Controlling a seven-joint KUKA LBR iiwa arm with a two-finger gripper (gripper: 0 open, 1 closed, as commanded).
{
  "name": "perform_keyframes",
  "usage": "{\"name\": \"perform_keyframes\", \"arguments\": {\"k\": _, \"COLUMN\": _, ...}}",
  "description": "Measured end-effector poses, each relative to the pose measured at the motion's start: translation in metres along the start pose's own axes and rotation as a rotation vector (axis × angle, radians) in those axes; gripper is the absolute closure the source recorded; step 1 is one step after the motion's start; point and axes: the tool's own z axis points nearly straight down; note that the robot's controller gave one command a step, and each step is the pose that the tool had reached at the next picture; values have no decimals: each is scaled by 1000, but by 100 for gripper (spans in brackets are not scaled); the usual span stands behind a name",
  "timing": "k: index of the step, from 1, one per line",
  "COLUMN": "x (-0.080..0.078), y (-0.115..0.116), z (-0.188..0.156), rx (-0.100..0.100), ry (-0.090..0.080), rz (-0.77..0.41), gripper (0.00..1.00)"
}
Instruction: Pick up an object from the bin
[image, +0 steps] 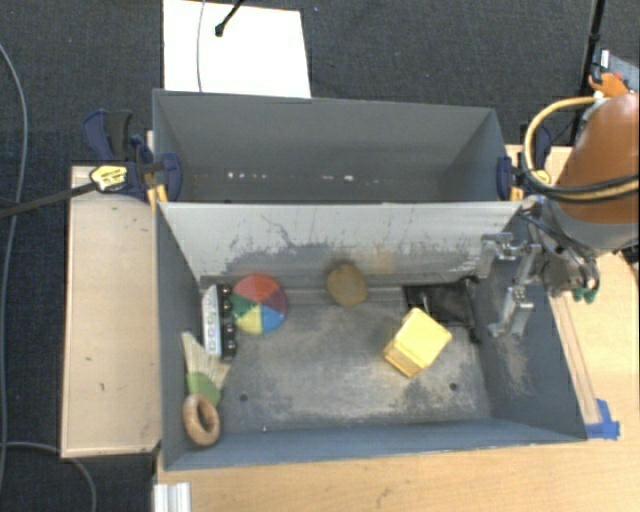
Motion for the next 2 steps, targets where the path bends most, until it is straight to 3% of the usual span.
{"name": "perform_keyframes", "arguments": {"k": 1, "x": -1, "y": 1, "z": -5, "rx": 2, "ry": -7, "rz": -3, "gripper": 0}}
{"name": "perform_keyframes", "arguments": {"k": 2, "x": 16, "y": 8, "z": 48, "rx": 2, "ry": -11, "rz": 35, "gripper": 0}}
